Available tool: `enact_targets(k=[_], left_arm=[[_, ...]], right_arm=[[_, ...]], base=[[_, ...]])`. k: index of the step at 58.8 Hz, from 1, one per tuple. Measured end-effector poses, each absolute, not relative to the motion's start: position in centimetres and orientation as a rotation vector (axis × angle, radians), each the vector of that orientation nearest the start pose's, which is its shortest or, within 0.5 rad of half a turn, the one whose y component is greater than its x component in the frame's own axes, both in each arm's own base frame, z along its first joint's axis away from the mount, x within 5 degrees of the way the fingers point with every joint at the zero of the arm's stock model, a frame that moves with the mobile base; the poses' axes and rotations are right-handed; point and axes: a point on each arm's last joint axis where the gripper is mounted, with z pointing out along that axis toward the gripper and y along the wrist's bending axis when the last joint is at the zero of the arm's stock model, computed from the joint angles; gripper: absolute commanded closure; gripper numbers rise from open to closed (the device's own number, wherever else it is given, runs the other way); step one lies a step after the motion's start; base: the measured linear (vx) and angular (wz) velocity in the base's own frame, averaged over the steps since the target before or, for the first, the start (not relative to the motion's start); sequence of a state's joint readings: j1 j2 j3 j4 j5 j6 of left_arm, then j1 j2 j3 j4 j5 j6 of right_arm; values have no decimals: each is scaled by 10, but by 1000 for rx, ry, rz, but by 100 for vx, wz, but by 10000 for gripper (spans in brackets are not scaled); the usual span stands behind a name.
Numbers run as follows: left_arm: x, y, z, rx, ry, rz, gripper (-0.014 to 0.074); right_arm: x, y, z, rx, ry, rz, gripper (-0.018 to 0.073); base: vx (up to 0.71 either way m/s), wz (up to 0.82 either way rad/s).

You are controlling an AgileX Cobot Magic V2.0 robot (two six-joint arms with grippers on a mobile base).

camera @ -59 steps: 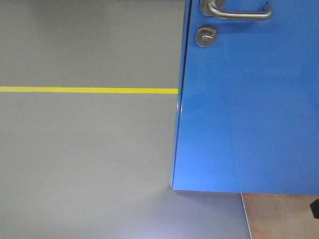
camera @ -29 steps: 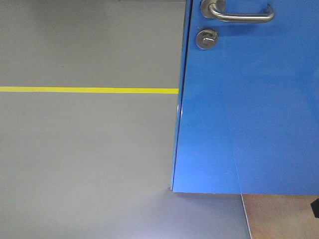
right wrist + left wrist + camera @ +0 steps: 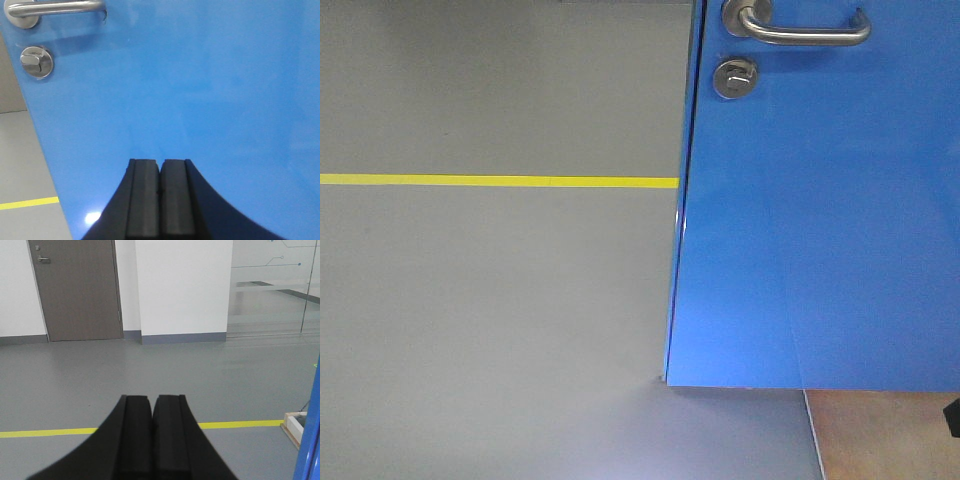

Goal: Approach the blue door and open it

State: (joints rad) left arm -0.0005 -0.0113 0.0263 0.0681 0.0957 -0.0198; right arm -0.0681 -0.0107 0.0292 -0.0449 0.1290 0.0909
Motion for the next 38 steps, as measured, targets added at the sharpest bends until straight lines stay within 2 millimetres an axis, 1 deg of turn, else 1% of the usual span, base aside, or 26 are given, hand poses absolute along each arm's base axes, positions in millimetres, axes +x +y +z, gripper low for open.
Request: enact_targets(k=[38], left_arm=[[57, 1, 196, 34, 1594, 42, 524]], right_arm=[[57, -4, 192, 98, 1628, -21, 561]], base=[[0, 0]])
